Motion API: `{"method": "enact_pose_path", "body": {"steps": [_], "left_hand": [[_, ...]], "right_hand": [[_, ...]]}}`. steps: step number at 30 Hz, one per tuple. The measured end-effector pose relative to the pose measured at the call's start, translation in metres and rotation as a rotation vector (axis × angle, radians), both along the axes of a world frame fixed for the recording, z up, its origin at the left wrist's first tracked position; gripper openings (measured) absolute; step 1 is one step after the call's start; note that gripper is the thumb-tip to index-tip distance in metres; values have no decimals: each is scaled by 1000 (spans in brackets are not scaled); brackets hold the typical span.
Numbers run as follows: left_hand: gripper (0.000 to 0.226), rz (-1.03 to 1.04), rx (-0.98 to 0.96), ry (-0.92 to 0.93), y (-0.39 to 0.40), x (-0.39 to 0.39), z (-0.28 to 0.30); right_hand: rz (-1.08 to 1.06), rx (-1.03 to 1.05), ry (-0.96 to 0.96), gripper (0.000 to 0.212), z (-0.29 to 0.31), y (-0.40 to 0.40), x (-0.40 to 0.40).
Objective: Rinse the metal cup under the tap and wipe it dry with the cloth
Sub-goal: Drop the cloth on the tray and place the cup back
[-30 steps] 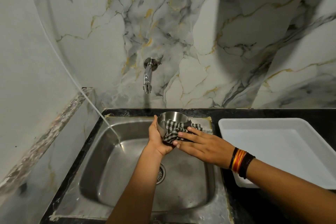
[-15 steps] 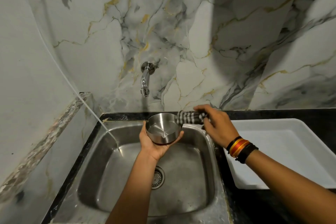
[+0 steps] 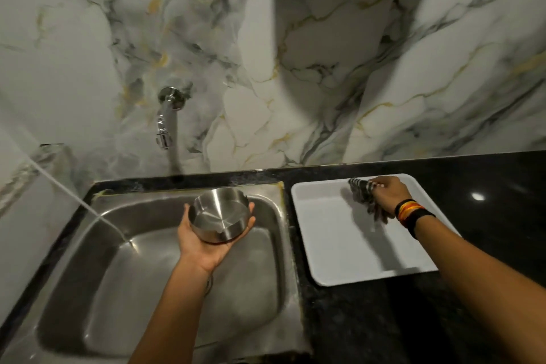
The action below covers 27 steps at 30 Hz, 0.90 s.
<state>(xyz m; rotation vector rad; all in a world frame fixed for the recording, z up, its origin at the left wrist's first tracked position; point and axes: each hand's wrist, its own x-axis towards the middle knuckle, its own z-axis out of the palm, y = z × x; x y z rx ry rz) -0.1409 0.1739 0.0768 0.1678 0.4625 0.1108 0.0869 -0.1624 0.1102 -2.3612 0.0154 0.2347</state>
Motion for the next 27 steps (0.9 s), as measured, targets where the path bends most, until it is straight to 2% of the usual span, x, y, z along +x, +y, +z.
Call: {"method": "enact_pose_path", "body": {"steps": [2,4,6,8,9,11,14,17,20,23,25,27], "left_hand": [[87,-5,5,10,-18,8,-4],[85,-6,7,22,-38,16,-5],[83,-14,2,31,-60,26,-8],[84,-30,11,39,-79,36,-10],[84,-35,17,38,-87,40,-10],[85,-42,34,25,-103,50,-11],[88,-86,75,-5,-126,63,-14],[83,-98,148,22,-152,83,-17],[74,-73,194,88,-177,106,-18],[75,-26,251,160,-196,130,-22],[74,-4,302,206,-205,141,-26],[69,-13,426,265,-212,149,-31]], "right_hand": [[98,-192,-146,20,-12,-33,3],[256,-358,-229,37,-36,-65,8],[406,-507,-85,50,-65,-94,9],[501,-660,141,79,-94,-110,3],[498,-665,210,91,-103,-112,-1],[451,-599,225,97,-108,-111,-2],[401,-474,86,82,-87,-95,-1],[284,-16,-38,57,-54,-67,-5],[292,323,107,47,-26,-34,-13],[302,428,244,39,-21,-18,-19],[240,418,210,23,-27,-17,-16],[185,377,179,16,-36,-22,-9]]}}
